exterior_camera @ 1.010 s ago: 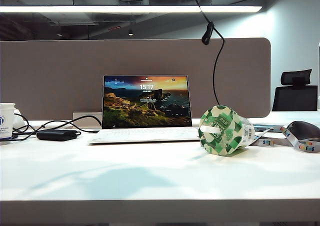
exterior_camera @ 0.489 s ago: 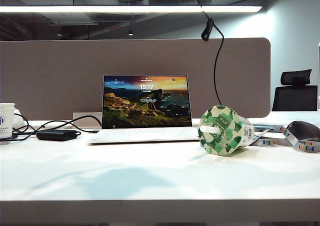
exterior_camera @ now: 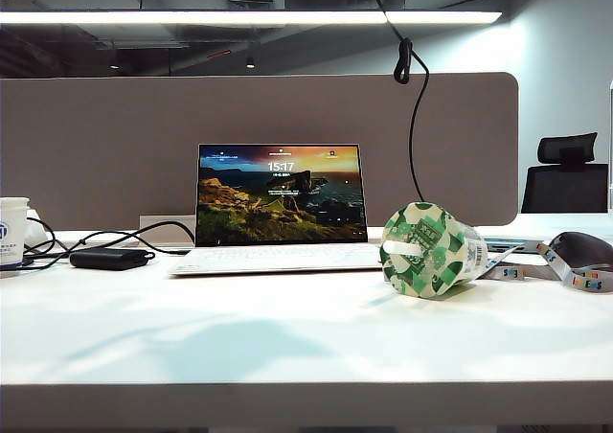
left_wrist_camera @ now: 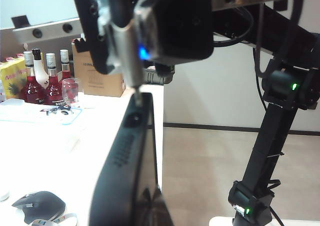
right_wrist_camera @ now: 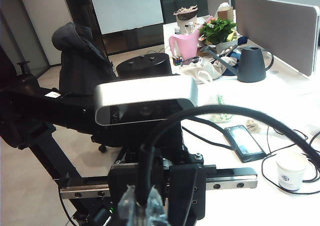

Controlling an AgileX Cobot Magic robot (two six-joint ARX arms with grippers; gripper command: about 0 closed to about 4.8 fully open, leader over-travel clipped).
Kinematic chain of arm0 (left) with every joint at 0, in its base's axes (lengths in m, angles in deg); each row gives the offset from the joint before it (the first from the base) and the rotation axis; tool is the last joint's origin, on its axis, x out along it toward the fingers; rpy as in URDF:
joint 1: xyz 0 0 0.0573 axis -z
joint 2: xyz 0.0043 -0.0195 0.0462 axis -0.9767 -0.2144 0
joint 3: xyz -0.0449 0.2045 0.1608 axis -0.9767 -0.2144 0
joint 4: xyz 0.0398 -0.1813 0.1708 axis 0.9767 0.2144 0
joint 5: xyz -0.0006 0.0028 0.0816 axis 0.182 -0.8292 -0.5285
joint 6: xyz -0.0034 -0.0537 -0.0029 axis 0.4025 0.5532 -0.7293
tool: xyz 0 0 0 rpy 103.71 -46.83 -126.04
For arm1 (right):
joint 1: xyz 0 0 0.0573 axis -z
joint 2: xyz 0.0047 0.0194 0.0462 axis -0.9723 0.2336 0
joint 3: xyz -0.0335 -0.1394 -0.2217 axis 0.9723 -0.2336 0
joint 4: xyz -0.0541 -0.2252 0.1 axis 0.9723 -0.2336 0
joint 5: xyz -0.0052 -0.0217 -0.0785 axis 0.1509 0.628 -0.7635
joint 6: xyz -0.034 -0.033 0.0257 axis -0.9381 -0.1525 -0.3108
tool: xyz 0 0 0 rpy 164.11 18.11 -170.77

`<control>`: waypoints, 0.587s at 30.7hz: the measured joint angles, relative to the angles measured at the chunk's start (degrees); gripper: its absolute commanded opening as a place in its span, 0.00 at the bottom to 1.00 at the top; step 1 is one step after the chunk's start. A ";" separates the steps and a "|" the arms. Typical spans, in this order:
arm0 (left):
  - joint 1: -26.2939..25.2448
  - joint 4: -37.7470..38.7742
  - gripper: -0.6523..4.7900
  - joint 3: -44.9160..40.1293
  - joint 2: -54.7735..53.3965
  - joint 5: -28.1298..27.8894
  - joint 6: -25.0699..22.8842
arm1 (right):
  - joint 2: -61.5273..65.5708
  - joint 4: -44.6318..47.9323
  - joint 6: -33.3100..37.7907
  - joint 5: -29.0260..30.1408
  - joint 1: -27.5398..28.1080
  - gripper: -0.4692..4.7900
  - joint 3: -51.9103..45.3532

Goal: Pick up the black phone, pick up the charger plug, insert the charger plug into the phone's charging port, and finally place the connected phone back on the desk.

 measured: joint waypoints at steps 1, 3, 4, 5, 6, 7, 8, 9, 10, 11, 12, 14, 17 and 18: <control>0.00 0.00 0.11 0.00 0.00 0.00 0.00 | 0.07 0.02 0.00 0.00 0.00 0.08 0.00; 0.00 0.00 0.11 0.00 0.00 0.00 0.00 | 0.35 -0.02 0.00 0.00 0.00 0.08 0.00; 0.00 0.00 0.11 0.00 0.00 0.00 0.00 | 0.46 -0.04 0.00 0.00 0.00 0.08 0.00; -0.02 0.00 0.11 0.00 0.00 0.00 0.00 | 0.46 -0.04 0.00 0.00 0.00 0.08 0.00; -0.02 0.00 0.11 0.00 0.00 0.00 0.00 | 0.46 -0.04 0.00 0.00 0.00 0.08 0.00; -0.02 0.02 0.11 0.00 0.00 0.00 0.00 | 0.46 -0.11 0.00 0.00 0.00 0.08 0.00; -0.02 0.02 0.11 0.00 0.00 0.00 0.00 | 0.46 -0.74 -0.24 0.00 0.00 0.08 0.00; -0.02 0.00 0.11 0.00 0.00 0.00 0.00 | 0.46 -1.11 -0.28 0.00 0.00 0.08 0.00; -0.02 0.11 0.11 0.00 0.00 0.00 0.00 | 0.46 -1.88 -0.98 -0.04 0.00 0.08 0.00; -0.02 0.17 0.11 -0.02 -0.02 0.02 0.00 | 0.46 -2.10 -1.31 -0.04 0.00 0.08 0.00; -0.02 0.28 0.11 -0.02 -0.02 0.00 0.00 | 0.46 -2.23 -1.55 -0.04 0.00 0.08 0.00; -0.02 0.39 0.11 -0.02 -0.02 0.00 0.00 | 0.46 -2.43 -1.73 -0.48 -0.02 0.08 0.02; -0.02 0.39 0.11 -0.02 -0.02 0.00 0.00 | 0.46 -2.45 -1.73 -0.50 -0.02 0.08 0.02; -0.02 0.39 0.11 -0.02 -0.02 -0.17 0.00 | 0.46 -2.45 -1.73 -0.52 -0.02 0.08 0.02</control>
